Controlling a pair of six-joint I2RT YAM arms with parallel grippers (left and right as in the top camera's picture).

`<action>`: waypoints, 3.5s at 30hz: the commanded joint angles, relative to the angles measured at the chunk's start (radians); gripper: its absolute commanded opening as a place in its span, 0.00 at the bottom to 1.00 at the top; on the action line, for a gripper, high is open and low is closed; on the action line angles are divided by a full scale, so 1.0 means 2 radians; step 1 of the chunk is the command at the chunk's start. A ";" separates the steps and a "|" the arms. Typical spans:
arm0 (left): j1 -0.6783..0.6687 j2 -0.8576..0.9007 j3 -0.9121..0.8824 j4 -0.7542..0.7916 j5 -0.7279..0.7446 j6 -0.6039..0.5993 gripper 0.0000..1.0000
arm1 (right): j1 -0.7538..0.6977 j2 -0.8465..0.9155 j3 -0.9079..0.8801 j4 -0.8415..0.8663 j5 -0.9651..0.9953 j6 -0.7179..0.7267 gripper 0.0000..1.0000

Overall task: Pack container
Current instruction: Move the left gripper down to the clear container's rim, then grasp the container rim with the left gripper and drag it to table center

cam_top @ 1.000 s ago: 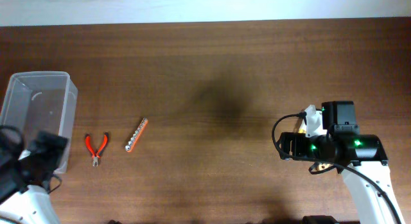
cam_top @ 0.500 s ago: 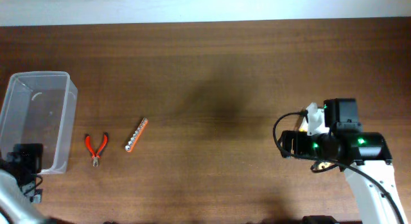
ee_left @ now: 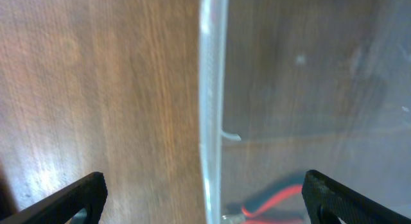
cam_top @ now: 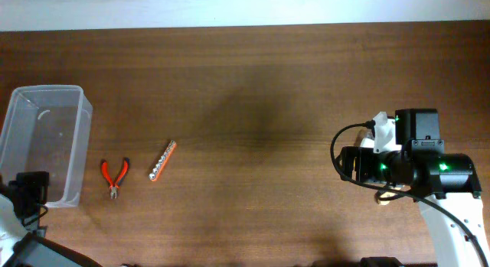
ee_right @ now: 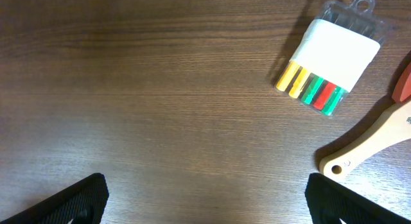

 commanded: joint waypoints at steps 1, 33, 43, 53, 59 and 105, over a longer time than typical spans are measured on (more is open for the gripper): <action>0.002 0.006 0.007 0.010 -0.040 0.012 0.99 | 0.003 -0.001 0.011 -0.002 0.006 -0.003 0.99; 0.002 0.118 0.007 0.079 -0.068 0.068 0.33 | 0.003 -0.033 0.012 -0.016 0.006 -0.003 0.99; 0.002 0.118 0.007 0.078 -0.064 0.068 0.09 | 0.003 -0.033 0.012 -0.023 0.006 -0.003 0.99; 0.002 0.118 0.007 0.076 -0.041 0.068 0.02 | 0.003 -0.033 0.012 -0.022 0.006 -0.003 0.99; -0.002 0.115 0.024 0.048 -0.033 0.070 0.02 | 0.003 -0.033 0.012 -0.022 0.006 -0.003 0.99; -0.627 0.061 0.173 -0.018 -0.014 0.210 0.02 | -0.064 -0.032 0.088 -0.075 0.085 0.014 0.99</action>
